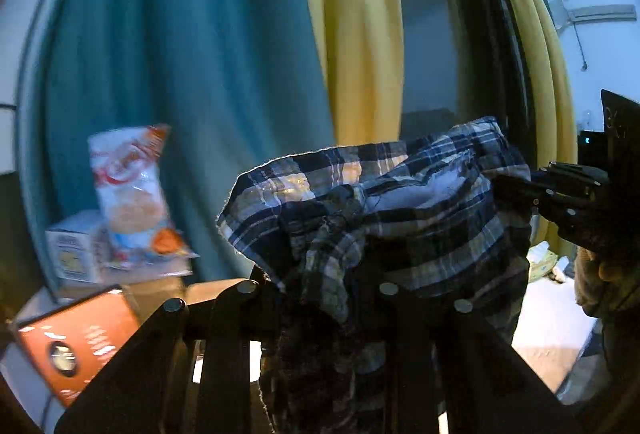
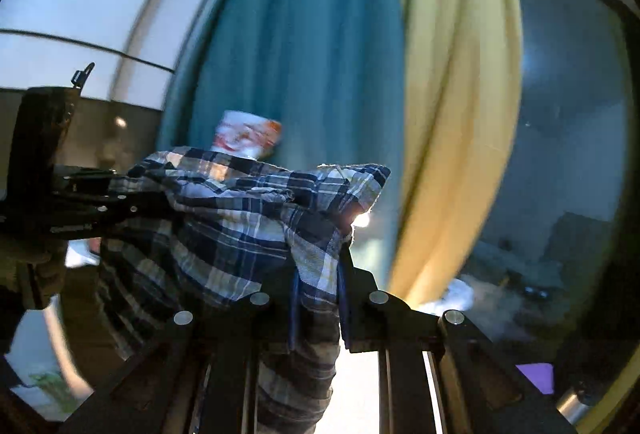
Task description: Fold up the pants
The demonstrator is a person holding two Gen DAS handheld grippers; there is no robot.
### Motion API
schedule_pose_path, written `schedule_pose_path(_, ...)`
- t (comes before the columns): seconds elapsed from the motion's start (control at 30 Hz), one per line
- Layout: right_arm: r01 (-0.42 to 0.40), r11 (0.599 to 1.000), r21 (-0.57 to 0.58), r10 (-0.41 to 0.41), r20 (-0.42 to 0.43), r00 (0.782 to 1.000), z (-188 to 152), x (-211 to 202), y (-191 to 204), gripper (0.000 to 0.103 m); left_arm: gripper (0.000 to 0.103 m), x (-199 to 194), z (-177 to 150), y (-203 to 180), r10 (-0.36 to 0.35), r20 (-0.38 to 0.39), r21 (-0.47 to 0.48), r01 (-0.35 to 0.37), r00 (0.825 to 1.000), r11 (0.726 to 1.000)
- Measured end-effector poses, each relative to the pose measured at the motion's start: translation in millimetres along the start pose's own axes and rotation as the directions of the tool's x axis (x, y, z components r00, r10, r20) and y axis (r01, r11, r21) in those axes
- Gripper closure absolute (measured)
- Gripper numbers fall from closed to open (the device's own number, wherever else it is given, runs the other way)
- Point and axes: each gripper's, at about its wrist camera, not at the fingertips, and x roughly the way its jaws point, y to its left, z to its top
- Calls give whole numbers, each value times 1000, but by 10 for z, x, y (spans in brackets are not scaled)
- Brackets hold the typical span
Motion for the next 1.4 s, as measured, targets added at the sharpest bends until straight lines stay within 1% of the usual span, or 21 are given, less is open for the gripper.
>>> schedule_pose_path(0.07,-40,999,2,40,6,999,54,-5,140,87,80,-44,-39,107,27,-5,2,-27,1000,1000)
schedule_pose_path(0.17,-98,995,25,98,-25,995,47,142,287,87,80,-54,-160,246,49,-36,-19,-49,998,999)
schedule_pose_path(0.27,-132,990,42,135,-73,988,-80,381,392,87,80,125,-389,424,65,-110,-41,-70,992,997)
schedule_pose_path(0.33,-153,986,71,161,-120,980,-212,598,438,87,80,341,-654,582,56,-191,-76,-72,980,995)
schedule_pose_path(0.4,-169,980,105,186,-192,964,-437,920,494,87,80,613,-888,705,46,-264,-96,-74,963,993)
schedule_pose_path(0.43,-169,979,114,190,-216,958,-532,1047,485,87,79,796,-1045,795,38,-313,-112,-77,949,991)
schedule_pose_path(0.47,-168,977,128,197,-261,945,-664,1247,500,87,79,966,-1191,865,36,-355,-123,-85,934,989)
schedule_pose_path(0.53,-154,977,147,195,-328,924,-927,1553,511,87,78,1160,-1364,906,42,-397,-118,-96,917,988)
schedule_pose_path(0.63,-128,976,178,190,-391,901,-1225,1860,486,87,76,1393,-1523,962,39,-428,-115,-97,903,989)
schedule_pose_path(0.7,-120,973,199,195,-414,889,-1338,2009,478,87,71,1554,-1608,1044,39,-451,-122,-105,892,987)
schedule_pose_path(0.77,-110,975,196,188,-443,877,-1459,2191,460,87,69,1678,-1666,1106,44,-482,-129,-121,875,984)
schedule_pose_path(0.8,-109,975,192,186,-450,874,-1493,2227,471,87,68,1753,-1712,1142,39,-503,-139,-125,864,982)
schedule_pose_path(0.83,-105,975,194,185,-467,865,-1561,2321,462,87,68,1850,-1777,1203,23,-526,-160,-125,850,979)
schedule_pose_path(0.97,-102,966,236,213,-512,832,-1742,2610,377,87,59,1956,-1909,1242,1,-561,-189,-130,828,973)
schedule_pose_path(1.07,-104,956,273,243,-546,801,-1871,2828,337,87,48,1947,-1945,1263,4,-579,-207,-152,815,967)
schedule_pose_path(1.17,-104,952,287,258,-574,777,-1983,3011,348,87,43,1937,-1943,1363,1,-582,-241,-174,813,955)
schedule_pose_path(1.27,-101,952,288,260,-592,763,-2028,3096,362,84,41,1868,-1906,1443,21,-577,-258,-207,817,944)
schedule_pose_path(1.3,-95,954,286,255,-596,761,-2034,3102,357,80,41,1827,-1872,1463,20,-569,-273,-212,822,938)
schedule_pose_path(1.33,-84,956,282,243,-596,765,-2030,3084,343,75,41,1774,-1816,1477,29,-554,-286,-223,832,932)
schedule_pose_path(1.37,-76,956,282,237,-597,767,-2029,3076,324,73,41,1732,-1769,1479,50,-545,-281,-238,837,930)
schedule_pose_path(1.4,-63,956,285,229,-599,767,-2030,3070,297,66,41,1686,-1712,1479,83,-534,-266,-261,841,928)
